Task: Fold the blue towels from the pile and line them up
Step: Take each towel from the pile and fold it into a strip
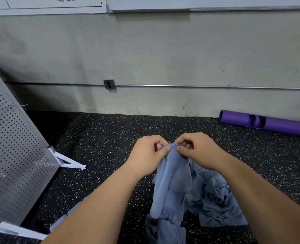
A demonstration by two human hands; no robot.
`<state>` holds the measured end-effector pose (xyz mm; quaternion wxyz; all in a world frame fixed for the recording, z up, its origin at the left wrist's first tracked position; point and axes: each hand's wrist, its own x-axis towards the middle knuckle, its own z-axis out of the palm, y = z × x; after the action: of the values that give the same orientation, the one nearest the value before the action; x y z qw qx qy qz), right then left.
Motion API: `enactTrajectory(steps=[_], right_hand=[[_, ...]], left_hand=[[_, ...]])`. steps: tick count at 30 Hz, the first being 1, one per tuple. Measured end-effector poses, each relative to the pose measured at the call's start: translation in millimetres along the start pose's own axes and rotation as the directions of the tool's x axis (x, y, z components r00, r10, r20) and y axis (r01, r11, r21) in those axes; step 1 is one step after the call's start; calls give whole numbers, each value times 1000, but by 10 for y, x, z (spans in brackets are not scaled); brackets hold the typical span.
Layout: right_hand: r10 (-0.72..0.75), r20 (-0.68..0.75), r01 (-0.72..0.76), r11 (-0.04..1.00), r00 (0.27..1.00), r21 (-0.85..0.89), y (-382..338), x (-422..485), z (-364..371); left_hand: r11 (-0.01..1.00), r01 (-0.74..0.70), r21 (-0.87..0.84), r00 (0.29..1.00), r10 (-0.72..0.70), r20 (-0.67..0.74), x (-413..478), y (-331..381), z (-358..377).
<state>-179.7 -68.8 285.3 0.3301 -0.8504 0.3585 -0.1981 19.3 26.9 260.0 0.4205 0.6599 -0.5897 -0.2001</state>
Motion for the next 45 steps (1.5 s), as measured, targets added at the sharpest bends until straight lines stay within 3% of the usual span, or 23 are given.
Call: enactTrajectory(steps=[5,9,14,19,22,33,37,40,45], right_hand=[[123,-38,-128,976,992,-174,79,29,-41],[121,-95,-139,966,988,-217,173,31,-124],[17,-73,-27,989,997,-144,109,-5,-135],[-40,7,40,993,999,-113,24,-2,-18],[-59,28,62,995,998,-84,-9,-1,32],[88,-2,-86,967,996,-242,70,-34,-194],[91,-64,-99,984,994,-149,125,-59,-305],[138,-128,-133,990,982,49,132,-91,-338],[208,-138,-167,952,968,258,130,-113,-320]], left_hand=[[998,58,-20,991,-60,-117,36,1,-50],[980,161,120,966,-132,-224,52,-79,-129],[970,132,206,987,-109,-119,25,-126,-114],[997,17,76,1000,-17,3,19,-41,-9],[994,-1,112,999,-5,51,13,-21,57],[971,153,186,988,-145,-56,29,-53,-65],[955,213,207,975,-195,-103,33,-73,-117],[955,233,182,971,-216,-104,29,-89,-127],[968,246,46,964,-240,-115,38,-124,-126]])
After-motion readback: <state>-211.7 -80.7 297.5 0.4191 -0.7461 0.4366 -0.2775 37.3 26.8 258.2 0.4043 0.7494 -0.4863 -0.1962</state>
